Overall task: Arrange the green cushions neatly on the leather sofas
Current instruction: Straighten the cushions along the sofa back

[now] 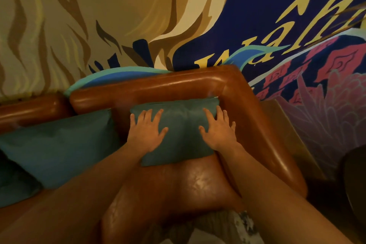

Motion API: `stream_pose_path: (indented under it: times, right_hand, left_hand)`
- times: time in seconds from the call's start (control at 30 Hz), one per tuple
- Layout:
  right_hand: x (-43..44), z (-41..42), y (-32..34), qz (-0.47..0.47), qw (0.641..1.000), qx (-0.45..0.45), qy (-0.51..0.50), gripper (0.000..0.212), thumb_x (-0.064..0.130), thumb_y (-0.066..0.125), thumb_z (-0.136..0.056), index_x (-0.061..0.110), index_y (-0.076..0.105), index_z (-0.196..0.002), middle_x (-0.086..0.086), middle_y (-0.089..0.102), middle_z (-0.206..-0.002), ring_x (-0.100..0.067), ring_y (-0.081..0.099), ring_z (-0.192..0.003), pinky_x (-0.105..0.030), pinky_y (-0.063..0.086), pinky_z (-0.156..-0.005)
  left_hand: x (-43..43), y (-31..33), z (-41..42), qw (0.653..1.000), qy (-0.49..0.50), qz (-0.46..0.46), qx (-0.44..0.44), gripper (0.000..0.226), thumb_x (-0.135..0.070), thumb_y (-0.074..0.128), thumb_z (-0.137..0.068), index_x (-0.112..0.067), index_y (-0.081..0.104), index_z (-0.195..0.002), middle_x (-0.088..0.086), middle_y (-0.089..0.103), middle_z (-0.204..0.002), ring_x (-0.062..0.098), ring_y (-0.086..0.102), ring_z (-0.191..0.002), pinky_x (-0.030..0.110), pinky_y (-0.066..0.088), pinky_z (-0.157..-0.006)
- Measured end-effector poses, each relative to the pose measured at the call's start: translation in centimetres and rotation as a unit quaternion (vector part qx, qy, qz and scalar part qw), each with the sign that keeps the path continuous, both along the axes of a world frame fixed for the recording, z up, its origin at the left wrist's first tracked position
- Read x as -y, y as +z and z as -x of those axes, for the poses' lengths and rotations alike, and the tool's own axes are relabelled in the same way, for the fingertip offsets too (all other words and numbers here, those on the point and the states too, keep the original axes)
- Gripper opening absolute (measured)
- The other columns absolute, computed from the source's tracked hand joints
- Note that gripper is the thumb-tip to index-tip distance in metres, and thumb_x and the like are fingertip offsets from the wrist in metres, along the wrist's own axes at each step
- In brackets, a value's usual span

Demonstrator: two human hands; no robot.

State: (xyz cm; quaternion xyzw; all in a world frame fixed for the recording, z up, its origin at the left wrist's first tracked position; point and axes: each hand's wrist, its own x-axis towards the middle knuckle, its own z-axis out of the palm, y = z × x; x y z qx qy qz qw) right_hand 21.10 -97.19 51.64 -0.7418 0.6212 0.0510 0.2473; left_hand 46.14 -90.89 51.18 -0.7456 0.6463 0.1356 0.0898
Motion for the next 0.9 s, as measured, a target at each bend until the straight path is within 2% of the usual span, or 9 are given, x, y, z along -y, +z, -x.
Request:
stream_pose_path:
  times: [0.23,0.3,0.37,0.43,0.53,0.6,0.67,0.77,0.9]
  right_hand:
    - [8.1,0.2,-7.6,0.018,0.999,0.035,-0.014,0.077,0.052,0.051,-0.105,0.043,0.007,-0.167,-0.012,-0.009,-0.176,-0.040,0.004,-0.161,-0.064,0.021,-0.126]
    - [10.2,-0.4,-9.9,0.031,0.987,0.128,-0.096,0.090,0.047,0.060,-0.103,0.035,-0.001,-0.168,-0.015,-0.001,-0.175,-0.041,0.016,-0.159,-0.058,0.030,-0.125]
    - [12.2,-1.0,-11.5,0.018,0.949,0.227,-0.220,0.099,0.044,0.066,-0.101,0.027,-0.005,-0.169,-0.016,0.010,-0.173,-0.040,0.026,-0.156,-0.052,0.033,-0.124]
    - [14.2,-1.3,-13.1,-0.023,0.906,0.282,-0.316,0.104,0.048,0.069,-0.098,0.024,-0.003,-0.169,-0.015,0.017,-0.173,-0.039,0.028,-0.156,-0.050,0.031,-0.124]
    - [16.1,-1.4,-16.0,-0.081,0.860,0.323,-0.386,0.112,0.058,0.078,-0.087,0.035,0.003,-0.167,-0.009,0.035,-0.165,-0.037,0.040,-0.149,-0.055,0.039,-0.121]
    - [16.1,-1.5,-17.0,-0.094,0.845,0.348,-0.396,0.107,0.056,0.083,-0.084,0.040,0.014,-0.163,0.000,0.054,-0.140,-0.032,0.055,-0.134,-0.052,0.047,-0.114]
    - [16.1,-2.0,-17.5,-0.066,0.848,0.348,-0.395,0.095,0.051,0.085,-0.084,0.037,0.026,-0.157,0.003,0.057,-0.125,-0.029,0.060,-0.124,-0.049,0.052,-0.109]
    - [15.8,-2.3,-17.1,-0.025,0.856,0.348,-0.381,0.074,0.047,0.079,-0.091,0.035,0.036,-0.149,0.001,0.060,-0.124,-0.028,0.062,-0.117,-0.047,0.054,-0.105]
    - [16.1,-2.6,-16.1,-0.019,0.859,0.346,-0.376,0.040,0.045,0.054,-0.107,0.033,0.040,-0.142,-0.008,0.059,-0.121,-0.030,0.059,-0.107,-0.048,0.053,-0.099]
  left_hand:
    - [6.4,-6.0,-2.8,1.000,0.003,-0.013,0.021,0.070,-0.066,0.022,-0.105,-0.043,-0.002,-0.166,0.006,-0.001,-0.176,0.031,0.000,-0.162,0.063,0.005,-0.127]
    - [8.0,-8.4,-3.8,0.999,0.048,-0.008,0.016,0.070,-0.067,0.024,-0.105,-0.043,0.001,-0.166,0.008,-0.005,-0.176,0.033,-0.003,-0.162,0.062,0.004,-0.128]
    - [8.5,-10.3,-4.7,0.991,0.135,0.021,0.003,0.072,-0.070,0.031,-0.103,-0.042,0.012,-0.166,0.016,-0.005,-0.174,0.040,-0.002,-0.160,0.062,0.009,-0.126]
    - [8.6,-12.2,-5.8,0.971,0.231,0.021,-0.047,0.073,-0.075,0.040,-0.098,-0.047,0.021,-0.163,0.018,-0.003,-0.171,0.049,0.006,-0.155,0.064,0.020,-0.123]
    - [8.5,-13.9,-6.8,0.907,0.350,-0.002,-0.236,0.075,-0.075,0.057,-0.090,-0.060,0.025,-0.156,0.016,0.009,-0.165,0.055,0.032,-0.144,0.061,0.038,-0.117]
    - [8.4,-14.0,-6.5,0.871,0.380,0.030,-0.310,0.074,-0.067,0.067,-0.090,-0.057,0.032,-0.154,0.020,0.021,-0.159,0.051,0.045,-0.136,0.054,0.046,-0.111]
    - [8.2,-14.0,-6.1,0.867,0.381,0.070,-0.313,0.070,-0.061,0.071,-0.090,-0.050,0.040,-0.152,0.019,0.029,-0.155,0.046,0.051,-0.130,0.050,0.049,-0.106]
    - [7.3,-13.8,-5.8,0.865,0.390,0.120,-0.293,0.067,-0.055,0.075,-0.089,-0.041,0.048,-0.148,0.017,0.038,-0.148,0.041,0.055,-0.123,0.046,0.048,-0.105]
    - [5.8,-13.3,-5.9,0.860,0.399,0.151,-0.281,0.067,-0.053,0.077,-0.088,-0.038,0.050,-0.148,0.015,0.041,-0.145,0.038,0.055,-0.122,0.043,0.045,-0.106]
